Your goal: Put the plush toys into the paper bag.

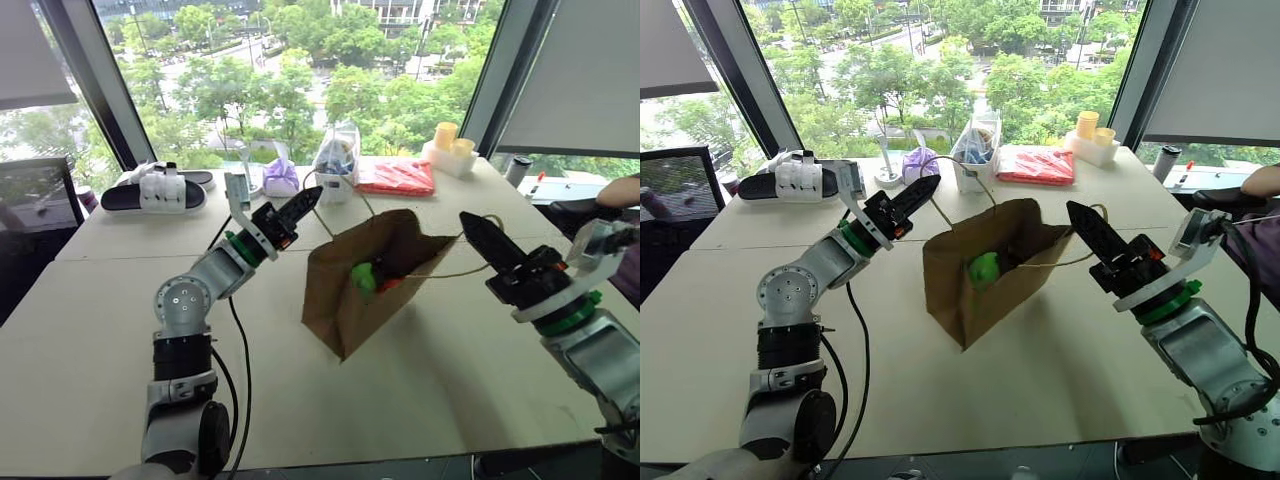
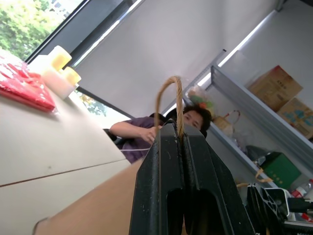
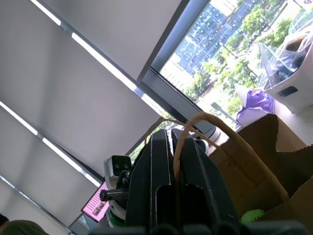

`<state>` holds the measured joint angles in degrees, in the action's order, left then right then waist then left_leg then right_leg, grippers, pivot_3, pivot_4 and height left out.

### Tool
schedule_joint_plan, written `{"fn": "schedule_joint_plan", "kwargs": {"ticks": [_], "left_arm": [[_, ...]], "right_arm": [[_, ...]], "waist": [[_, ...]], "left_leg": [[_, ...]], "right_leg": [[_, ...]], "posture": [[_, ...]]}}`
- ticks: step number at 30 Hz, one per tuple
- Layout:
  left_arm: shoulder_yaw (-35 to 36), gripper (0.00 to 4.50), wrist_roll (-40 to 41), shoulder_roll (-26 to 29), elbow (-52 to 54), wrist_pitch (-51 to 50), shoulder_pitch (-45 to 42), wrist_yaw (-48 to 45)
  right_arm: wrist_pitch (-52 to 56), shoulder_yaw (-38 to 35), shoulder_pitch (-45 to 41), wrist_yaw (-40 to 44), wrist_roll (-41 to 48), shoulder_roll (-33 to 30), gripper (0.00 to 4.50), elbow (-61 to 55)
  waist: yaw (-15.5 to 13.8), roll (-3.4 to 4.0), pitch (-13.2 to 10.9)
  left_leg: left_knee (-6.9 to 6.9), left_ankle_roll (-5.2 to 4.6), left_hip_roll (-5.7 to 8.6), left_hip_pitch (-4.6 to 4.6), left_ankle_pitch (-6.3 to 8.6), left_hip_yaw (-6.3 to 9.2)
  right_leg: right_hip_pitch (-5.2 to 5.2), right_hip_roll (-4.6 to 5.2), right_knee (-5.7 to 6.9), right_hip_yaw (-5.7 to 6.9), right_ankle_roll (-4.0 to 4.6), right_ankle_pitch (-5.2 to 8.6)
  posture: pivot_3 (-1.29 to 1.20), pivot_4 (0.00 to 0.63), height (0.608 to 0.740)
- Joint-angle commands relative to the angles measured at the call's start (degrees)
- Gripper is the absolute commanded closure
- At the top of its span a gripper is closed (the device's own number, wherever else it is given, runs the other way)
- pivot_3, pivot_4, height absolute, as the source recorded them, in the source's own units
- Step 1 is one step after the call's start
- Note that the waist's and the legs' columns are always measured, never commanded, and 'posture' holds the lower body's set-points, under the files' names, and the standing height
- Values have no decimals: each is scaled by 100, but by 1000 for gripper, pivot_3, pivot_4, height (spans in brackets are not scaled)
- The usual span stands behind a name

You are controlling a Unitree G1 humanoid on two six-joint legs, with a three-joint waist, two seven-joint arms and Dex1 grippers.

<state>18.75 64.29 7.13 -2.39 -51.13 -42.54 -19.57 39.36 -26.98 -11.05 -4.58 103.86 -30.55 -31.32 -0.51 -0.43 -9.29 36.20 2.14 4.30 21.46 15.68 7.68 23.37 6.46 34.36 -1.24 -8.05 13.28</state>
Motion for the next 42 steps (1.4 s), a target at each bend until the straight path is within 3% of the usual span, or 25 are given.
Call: {"fn": "schedule_joint_plan", "kwargs": {"ticks": [1,3,5,8,13,20,25,28,35,42], "left_arm": [[-199,4500,-149,56,104,58,84,-158],[-287,4500,-274,39,77,137,177,-217],[-280,3941,-340,20,6,217,223,-229],[-186,2708,-312,36,-122,264,241,-312],[-146,113,-238,272,-110,158,299,-709],[-34,50,126,1053,204,-383,715,-1477],[-33,50,128,1779,554,-640,1486,-1935],[-95,0,14,1923,857,-604,1866,-1844],[-496,0,-251,1999,1782,-424,2308,-1765],[-1211,0,-920,2105,2177,10,2216,-2086]], "right_arm": [[-76,236,2,34,35,-129,4444,-130],[-39,399,137,72,-117,-143,4444,-149],[-58,494,192,130,-280,-180,3908,-164],[-103,548,235,265,-312,-216,2661,-241],[-103,499,482,499,-334,-373,9,-397],[-217,-76,1381,1146,-29,-492,0,-695],[-10,185,1946,1491,-685,-564,0,-450],[186,681,2045,1777,-1211,-561,871,-350],[398,1593,1615,1946,-2105,-415,4436,-26],[571,2021,1038,1958,-2319,-228,4480,205]], "waist": [[-17,-1,-1],[-24,-2,-1],[-20,-2,-1],[-7,-2,-1],[-9,-2,-1],[-12,-3,-2],[34,-1,-1],[27,-1,-2],[-21,-1,-2],[-19,-1,-2]], "left_leg": [[1,0,0,2,0,0],[2,0,1,2,0,0],[3,0,2,3,0,0],[2,0,2,2,0,-2],[1,0,1,2,0,-2],[1,-2,0,2,1,-2],[-1,-4,-3,-4,2,-5],[0,-4,-8,-6,2,-6],[4,-3,-8,-2,2,-2],[0,-3,-5,-2,2,-4]], "right_leg": [[0,0,0,0,0,0],[0,0,0,0,0,0],[-1,1,-1,0,0,0],[1,0,0,-2,1,0],[2,0,0,-1,1,0],[2,0,0,-2,1,0],[1,0,1,-6,2,1],[1,-1,2,-7,4,1],[-1,9,-2,-9,12,5],[1,8,-2,-7,16,7]], "posture": [[0,150,740],[0,150,740],[0,150,740],[0,150,740],[0,150,740],[0,150,740],[0,150,740],[0,150,740],[0,150,740],[0,150,740]]}}
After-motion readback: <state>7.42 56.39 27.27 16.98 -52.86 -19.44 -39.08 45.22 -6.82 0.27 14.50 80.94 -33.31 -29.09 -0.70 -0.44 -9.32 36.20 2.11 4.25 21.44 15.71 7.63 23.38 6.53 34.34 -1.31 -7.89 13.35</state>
